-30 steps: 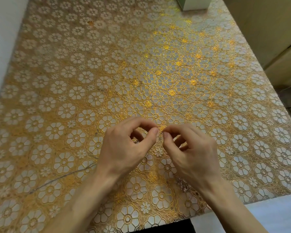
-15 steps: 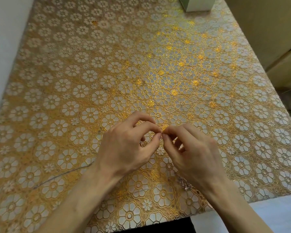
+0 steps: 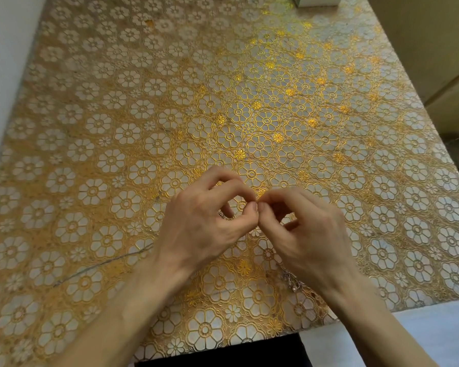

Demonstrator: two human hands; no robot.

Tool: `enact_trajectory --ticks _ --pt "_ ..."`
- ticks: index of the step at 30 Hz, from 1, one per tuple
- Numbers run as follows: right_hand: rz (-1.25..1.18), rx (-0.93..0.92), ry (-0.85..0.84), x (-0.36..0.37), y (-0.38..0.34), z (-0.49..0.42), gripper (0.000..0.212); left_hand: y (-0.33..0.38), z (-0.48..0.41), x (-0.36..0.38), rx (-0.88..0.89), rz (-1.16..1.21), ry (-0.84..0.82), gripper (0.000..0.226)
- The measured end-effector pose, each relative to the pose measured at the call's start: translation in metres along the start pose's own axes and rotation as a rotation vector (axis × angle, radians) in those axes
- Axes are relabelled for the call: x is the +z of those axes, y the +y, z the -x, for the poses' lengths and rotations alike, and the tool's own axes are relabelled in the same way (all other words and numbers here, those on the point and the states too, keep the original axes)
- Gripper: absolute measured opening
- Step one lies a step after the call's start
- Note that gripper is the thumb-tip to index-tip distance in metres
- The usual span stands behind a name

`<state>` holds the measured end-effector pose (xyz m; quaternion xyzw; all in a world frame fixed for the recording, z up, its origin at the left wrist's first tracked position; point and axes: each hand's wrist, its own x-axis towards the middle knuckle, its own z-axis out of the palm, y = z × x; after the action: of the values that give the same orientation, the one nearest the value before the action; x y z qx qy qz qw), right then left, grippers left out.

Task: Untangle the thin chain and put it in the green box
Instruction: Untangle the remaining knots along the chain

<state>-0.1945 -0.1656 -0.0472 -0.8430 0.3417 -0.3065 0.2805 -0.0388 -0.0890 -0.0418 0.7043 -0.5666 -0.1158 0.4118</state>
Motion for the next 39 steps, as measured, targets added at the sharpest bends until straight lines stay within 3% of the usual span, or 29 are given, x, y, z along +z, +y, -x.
enact_trajectory --ticks 4,9,13,17,21,24,31,39 --pt "-0.156 0.157 0.007 0.001 -0.005 0.000 0.005 0.002 0.001 0.002 -0.043 0.083 0.047 0.004" --pt "-0.288 0.362 -0.050 0.007 -0.007 0.003 0.006 0.002 0.005 0.002 -0.058 0.021 0.042 0.005" --pt "-0.359 0.546 0.015 0.003 0.003 0.005 0.009 0.002 0.005 -0.008 -0.123 0.017 0.082 0.003" --pt "-0.400 0.473 -0.045 -0.006 0.000 0.008 0.009 -0.002 0.004 -0.019 -0.461 0.458 -0.019 0.003" --pt "-0.503 0.427 -0.206 -0.009 -0.012 0.003 0.022 -0.002 0.002 -0.018 -0.550 0.679 -0.172 0.012" --pt "-0.557 0.459 -0.292 -0.009 -0.017 0.000 0.030 0.001 0.001 -0.019 -0.547 0.711 -0.207 0.018" --pt "-0.500 0.447 -0.254 -0.004 -0.016 0.000 0.012 0.001 0.002 -0.016 -0.527 0.685 -0.209 0.003" --pt "-0.510 0.424 -0.254 -0.005 -0.012 0.002 0.004 0.001 0.000 -0.014 -0.551 0.632 -0.193 0.004"
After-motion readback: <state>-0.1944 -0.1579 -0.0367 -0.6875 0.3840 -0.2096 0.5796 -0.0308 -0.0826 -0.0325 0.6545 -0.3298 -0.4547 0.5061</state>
